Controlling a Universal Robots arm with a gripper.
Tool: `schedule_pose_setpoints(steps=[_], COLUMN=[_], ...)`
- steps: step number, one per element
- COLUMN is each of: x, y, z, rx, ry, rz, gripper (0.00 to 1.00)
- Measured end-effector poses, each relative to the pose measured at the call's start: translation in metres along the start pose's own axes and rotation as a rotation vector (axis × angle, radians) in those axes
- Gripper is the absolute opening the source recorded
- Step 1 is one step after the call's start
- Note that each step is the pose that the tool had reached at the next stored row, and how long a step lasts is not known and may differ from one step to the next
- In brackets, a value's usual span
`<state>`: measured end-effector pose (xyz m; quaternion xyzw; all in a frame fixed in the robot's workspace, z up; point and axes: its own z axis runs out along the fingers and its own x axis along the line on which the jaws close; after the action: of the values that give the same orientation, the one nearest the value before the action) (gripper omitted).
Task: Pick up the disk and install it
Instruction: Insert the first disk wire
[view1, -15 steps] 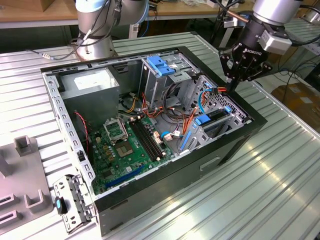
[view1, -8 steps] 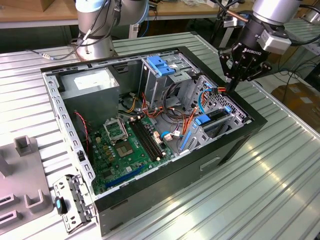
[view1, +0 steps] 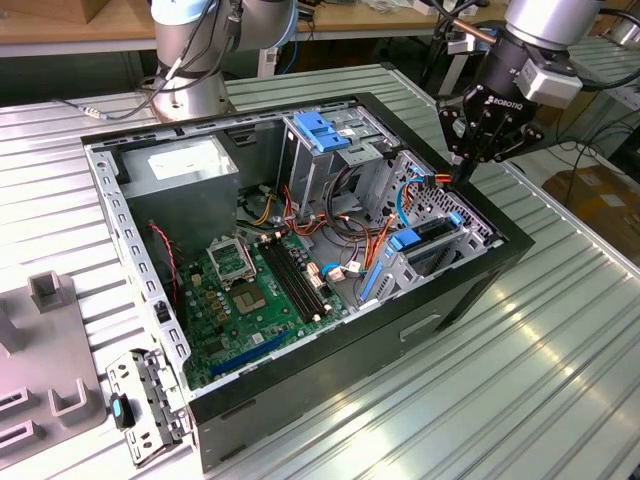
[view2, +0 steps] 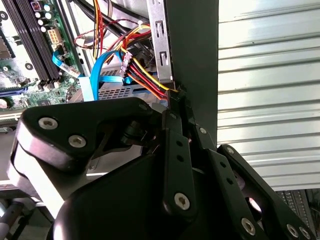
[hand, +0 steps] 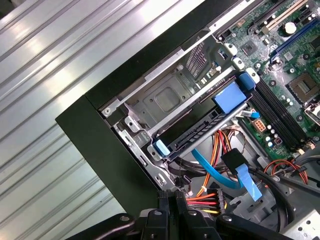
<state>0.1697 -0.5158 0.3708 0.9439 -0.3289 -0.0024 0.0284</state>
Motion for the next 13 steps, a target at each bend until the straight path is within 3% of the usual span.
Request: schedule_pose_setpoints(steps=[13], x=[-0.0050], y=[0.0040], z=[0.0002], rx=[0.0000], ry=[-0.0001], rz=[0.002], gripper=[0.17])
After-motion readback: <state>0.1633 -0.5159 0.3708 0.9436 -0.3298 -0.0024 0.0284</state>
